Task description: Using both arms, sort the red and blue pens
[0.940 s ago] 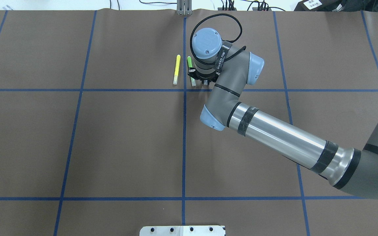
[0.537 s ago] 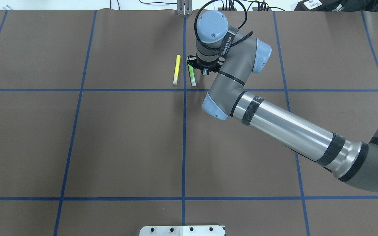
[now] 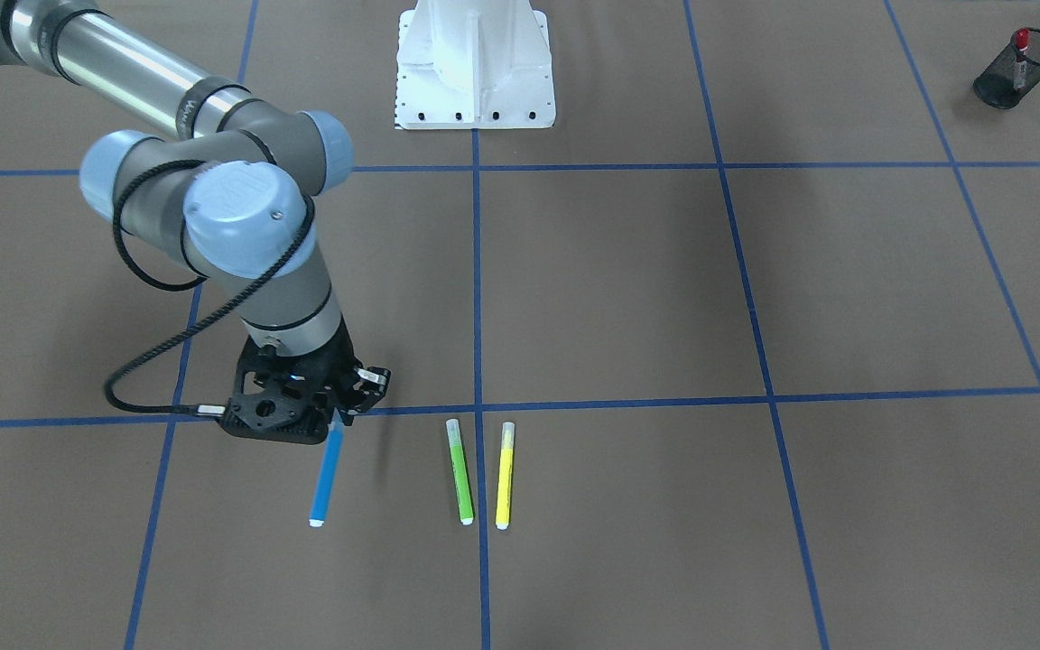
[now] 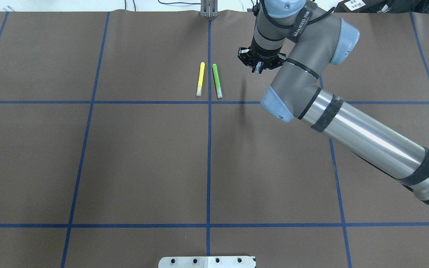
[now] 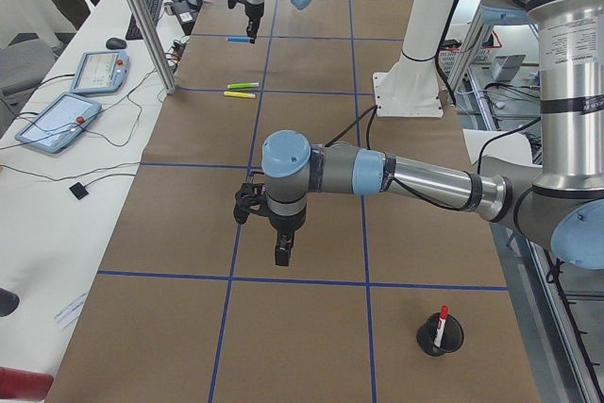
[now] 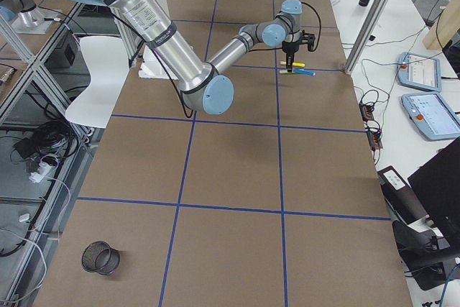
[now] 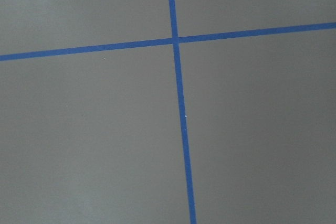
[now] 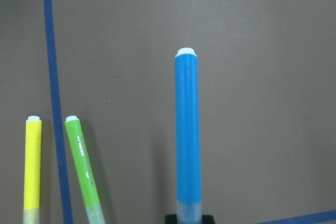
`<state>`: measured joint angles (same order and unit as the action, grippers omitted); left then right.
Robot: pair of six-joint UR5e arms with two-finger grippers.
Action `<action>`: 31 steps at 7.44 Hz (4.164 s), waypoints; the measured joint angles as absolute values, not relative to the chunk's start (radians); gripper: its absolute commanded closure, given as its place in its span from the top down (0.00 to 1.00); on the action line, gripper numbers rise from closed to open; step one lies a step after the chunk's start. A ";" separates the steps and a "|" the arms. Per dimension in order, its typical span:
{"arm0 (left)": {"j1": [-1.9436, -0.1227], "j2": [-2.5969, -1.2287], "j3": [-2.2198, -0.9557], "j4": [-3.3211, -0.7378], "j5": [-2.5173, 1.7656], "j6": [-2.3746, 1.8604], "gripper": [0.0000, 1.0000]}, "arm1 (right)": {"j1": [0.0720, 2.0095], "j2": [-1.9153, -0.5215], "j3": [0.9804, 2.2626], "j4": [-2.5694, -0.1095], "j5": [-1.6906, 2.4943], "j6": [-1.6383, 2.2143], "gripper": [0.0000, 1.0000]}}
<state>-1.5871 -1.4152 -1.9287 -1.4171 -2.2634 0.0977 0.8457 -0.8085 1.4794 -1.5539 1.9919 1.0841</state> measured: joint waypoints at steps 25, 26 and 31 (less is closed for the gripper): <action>-1.587 -1.337 -1.922 -1.548 -2.241 0.178 1.00 | 2.619 -1.988 1.887 -2.806 2.043 -0.421 0.00; -1.588 -1.336 -1.924 -1.548 -2.242 0.179 1.00 | 2.626 -1.986 1.866 -2.780 1.977 -0.456 0.00; -1.588 -1.336 -1.934 -1.548 -2.244 0.178 1.00 | 2.629 -1.981 1.685 -2.506 1.906 -0.485 0.00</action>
<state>-1.5877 -1.3361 -1.9342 -1.5478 -2.2436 0.1782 2.6292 -1.9811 1.6847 -2.5058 1.9058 -0.4852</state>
